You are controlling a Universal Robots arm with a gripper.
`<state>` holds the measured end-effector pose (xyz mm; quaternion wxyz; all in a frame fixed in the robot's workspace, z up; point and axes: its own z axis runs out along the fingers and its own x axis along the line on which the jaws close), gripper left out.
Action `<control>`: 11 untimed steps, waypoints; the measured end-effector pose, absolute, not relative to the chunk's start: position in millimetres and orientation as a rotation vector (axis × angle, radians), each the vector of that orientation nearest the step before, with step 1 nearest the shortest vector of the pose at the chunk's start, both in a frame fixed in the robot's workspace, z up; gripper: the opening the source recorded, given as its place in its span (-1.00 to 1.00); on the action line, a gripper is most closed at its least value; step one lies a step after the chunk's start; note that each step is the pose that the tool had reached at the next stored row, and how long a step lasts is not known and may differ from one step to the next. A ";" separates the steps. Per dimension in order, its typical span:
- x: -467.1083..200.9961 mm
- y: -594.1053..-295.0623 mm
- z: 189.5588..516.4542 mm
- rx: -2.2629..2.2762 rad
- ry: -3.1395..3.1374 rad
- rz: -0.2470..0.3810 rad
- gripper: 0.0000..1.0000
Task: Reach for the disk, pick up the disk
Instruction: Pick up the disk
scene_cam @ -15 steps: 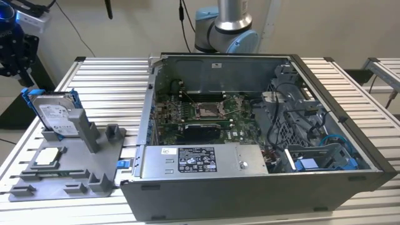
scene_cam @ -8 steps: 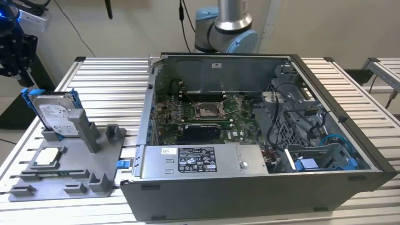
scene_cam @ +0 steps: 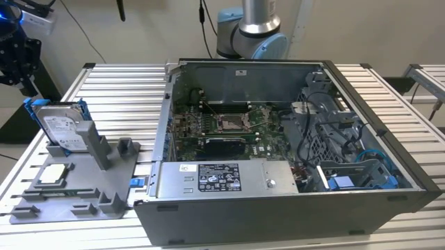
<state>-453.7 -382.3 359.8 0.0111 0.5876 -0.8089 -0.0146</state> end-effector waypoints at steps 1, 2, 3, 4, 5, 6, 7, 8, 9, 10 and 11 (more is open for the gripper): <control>-453.8 -382.3 359.8 1.835 -2.522 -0.046 1.00; -453.7 -382.3 359.8 1.835 -2.522 -0.046 1.00; -453.7 -382.3 359.7 1.835 -2.522 -0.046 1.00; -453.7 -382.3 359.6 1.835 -2.522 -0.046 1.00; -453.7 -382.3 358.9 1.835 -2.523 -0.046 1.00; -453.7 -382.3 357.7 1.836 -2.523 -0.046 1.00; -453.7 -382.3 356.0 1.837 -2.522 -0.046 1.00; -453.8 -382.1 354.1 1.839 -2.521 -0.046 1.00; -453.8 -381.6 352.4 1.843 -2.518 -0.046 1.00; -453.7 -381.3 350.6 1.849 -2.513 -0.046 1.00; -453.6 -381.0 348.7 1.857 -2.507 -0.045 1.00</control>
